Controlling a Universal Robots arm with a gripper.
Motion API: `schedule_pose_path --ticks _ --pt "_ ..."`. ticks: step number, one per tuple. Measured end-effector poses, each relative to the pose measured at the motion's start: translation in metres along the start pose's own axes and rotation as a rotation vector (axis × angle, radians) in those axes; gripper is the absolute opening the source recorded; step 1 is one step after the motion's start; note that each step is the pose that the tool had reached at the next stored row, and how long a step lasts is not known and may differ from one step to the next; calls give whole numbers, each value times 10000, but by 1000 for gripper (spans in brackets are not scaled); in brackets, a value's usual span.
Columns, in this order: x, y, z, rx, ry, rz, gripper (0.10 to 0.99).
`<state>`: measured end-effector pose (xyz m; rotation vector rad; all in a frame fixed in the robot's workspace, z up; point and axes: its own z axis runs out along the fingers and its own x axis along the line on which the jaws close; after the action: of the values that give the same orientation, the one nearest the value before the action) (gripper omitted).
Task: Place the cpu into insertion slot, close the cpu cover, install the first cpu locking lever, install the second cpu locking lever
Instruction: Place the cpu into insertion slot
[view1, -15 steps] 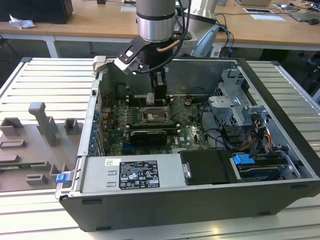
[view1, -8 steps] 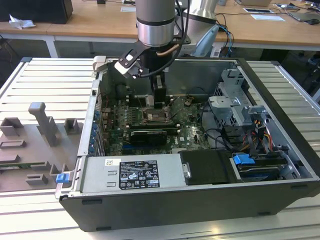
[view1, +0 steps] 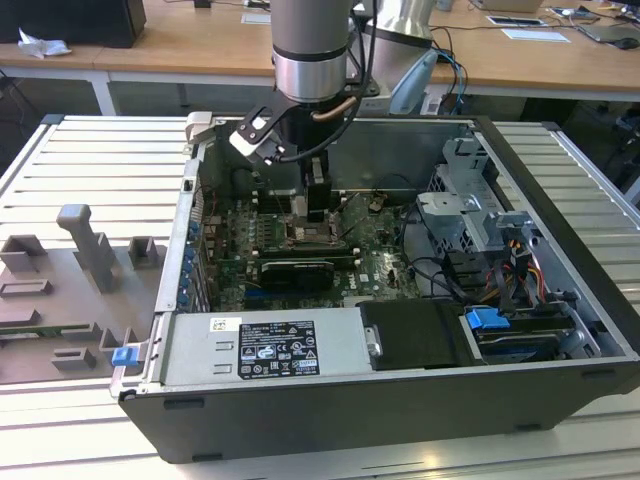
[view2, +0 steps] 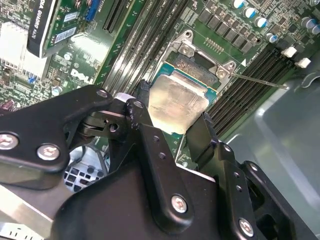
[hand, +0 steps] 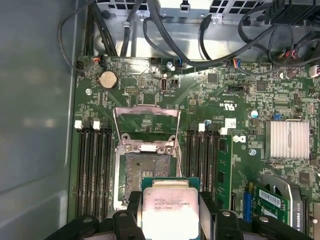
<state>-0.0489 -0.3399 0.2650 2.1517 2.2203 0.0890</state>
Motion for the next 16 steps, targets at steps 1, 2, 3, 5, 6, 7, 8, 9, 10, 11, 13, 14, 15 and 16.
schedule_pose_path --ticks 1,2,3,5,6,7,8,9,10,11,13,14,15,16 --pt "0 -3 23 -1 -5 67 541" --pt "0 -5 44 -1 -11 154 541" --pt "0 -6 73 -1 -19 279 541" --pt "10 -12 134 -3 -23 321 541" --pt "16 -12 151 -2 -24 318 541" --pt "23 -13 169 -1 -24 315 541" --pt "28 -15 189 -2 -23 312 541" --pt "30 -16 210 -2 -23 309 541" --pt "35 -18 237 -2 -22 305 541" --pt "39 -20 272 -2 -22 299 541" --pt "47 -25 326 -2 -22 300 541" --pt "56 -26 360 -2 -21 299 541" --pt "73 -26 395 -3 -21 300 541" --pt "82 -23 409 -2 -23 299 541"
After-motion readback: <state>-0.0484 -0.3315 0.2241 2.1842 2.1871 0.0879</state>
